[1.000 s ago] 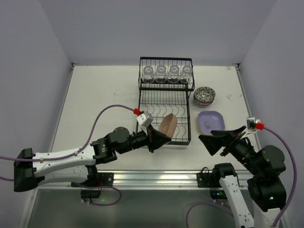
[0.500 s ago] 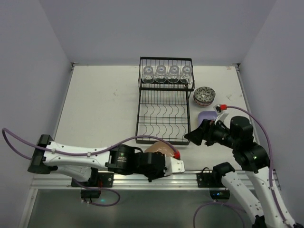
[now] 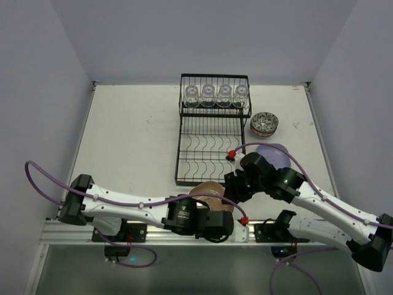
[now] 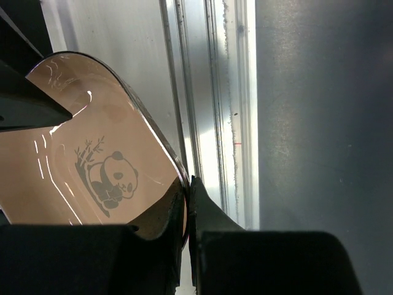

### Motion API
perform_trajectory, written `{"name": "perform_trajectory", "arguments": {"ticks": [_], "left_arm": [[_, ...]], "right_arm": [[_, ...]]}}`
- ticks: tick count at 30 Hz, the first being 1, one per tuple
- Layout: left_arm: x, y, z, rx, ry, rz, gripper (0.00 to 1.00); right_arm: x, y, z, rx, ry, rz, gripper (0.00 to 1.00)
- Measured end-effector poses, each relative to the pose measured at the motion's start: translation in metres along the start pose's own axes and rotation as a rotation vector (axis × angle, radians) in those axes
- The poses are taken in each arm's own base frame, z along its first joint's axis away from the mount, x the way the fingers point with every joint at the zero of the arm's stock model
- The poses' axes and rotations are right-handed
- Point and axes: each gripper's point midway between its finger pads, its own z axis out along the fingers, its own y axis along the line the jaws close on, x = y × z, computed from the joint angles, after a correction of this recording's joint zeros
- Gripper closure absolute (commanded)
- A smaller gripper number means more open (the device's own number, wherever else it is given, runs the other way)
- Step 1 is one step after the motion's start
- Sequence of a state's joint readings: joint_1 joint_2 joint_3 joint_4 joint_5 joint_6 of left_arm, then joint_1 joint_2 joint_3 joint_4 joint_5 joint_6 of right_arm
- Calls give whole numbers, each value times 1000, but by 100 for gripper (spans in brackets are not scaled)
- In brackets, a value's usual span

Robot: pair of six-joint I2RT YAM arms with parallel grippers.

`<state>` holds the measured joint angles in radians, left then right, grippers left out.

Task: Unload the mixed dishes from the dish rack

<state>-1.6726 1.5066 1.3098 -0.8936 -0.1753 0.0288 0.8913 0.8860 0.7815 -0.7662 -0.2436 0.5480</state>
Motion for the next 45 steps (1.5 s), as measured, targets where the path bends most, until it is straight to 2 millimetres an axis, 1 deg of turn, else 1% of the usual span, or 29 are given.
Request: {"name": "perform_trajectory", "arguments": {"ticks": [3, 6, 9, 12, 13, 14, 16, 17, 18, 19, 20, 21, 22, 23, 25, 27, 29, 30, 32, 33, 35, 37, 40, 42, 45], "left_arm": [[0, -1, -2, 6, -1, 11, 100], [0, -4, -2, 20, -4, 21, 100], [-1, -5, -3, 27, -7, 25, 100], [-1, -5, -4, 28, -10, 26, 100], [-2, -5, -4, 28, -13, 29, 100], [-3, -4, -5, 27, -18, 32, 100], [-4, -3, -8, 26, -29, 38, 100], [-4, -3, -9, 25, -35, 40, 100], [-5, -3, -10, 24, -43, 40, 100], [-4, -3, -11, 25, -46, 38, 96], [-1, -2, -10, 20, -40, 40, 81], [2, -1, -9, 12, -38, 44, 49], [5, 0, -8, 2, -34, 53, 22], [7, 3, -7, -19, -37, 59, 0], [9, 12, -8, -71, -65, 58, 0], [10, 23, -13, -127, -104, 49, 0], [7, 38, -22, -193, -159, 33, 0], [4, 47, -28, -228, -189, 15, 0], [-1, 72, -44, -319, -243, -39, 0], [-3, 86, -53, -373, -268, -72, 0], [1, 112, -71, -484, -294, -136, 0], [7, 136, -88, -578, -312, -203, 0], [24, 172, -113, -724, -329, -330, 0], [39, 196, -130, -812, -326, -421, 0], [62, 231, -153, -932, -336, -584, 0]], "right_arm": [[-3, -2, 3, 12, -8, -9, 58], [-8, 0, 4, 6, -31, -22, 61], [-11, 1, 5, 1, -41, -31, 68], [-11, 0, 8, 8, -31, -35, 69], [-11, -1, 10, 11, -23, -34, 73], [-10, -2, 12, 15, -17, -36, 81], [-10, -4, 15, 25, -5, -37, 88], [-10, -5, 17, 29, -1, -38, 100], [-9, -5, 18, 27, 3, -36, 100], [-11, -2, 18, 18, -3, -30, 100], [-13, -1, 18, 14, -13, -28, 100], [-15, -1, 18, 16, -23, -28, 100], [-18, -3, 17, 29, -37, -28, 100], [-19, -7, 17, 52, -47, -29, 100], [-26, -18, 12, 95, -87, -10, 100], [-40, -32, 4, 132, -157, 48, 100], [-60, -59, -10, 203, -287, 155, 100], [-68, -74, -18, 248, -352, 215, 100], [-76, -102, -37, 335, -482, 327, 100], [-78, -112, -47, 363, -540, 379, 100], [-81, -130, -66, 420, -658, 471, 100], [-82, -147, -86, 467, -793, 585, 100], [-74, -176, -113, 537, -993, 813, 100], [-64, -191, -120, 566, -1076, 955, 100], [-49, -211, -116, 595, -1151, 1163, 100]]}}
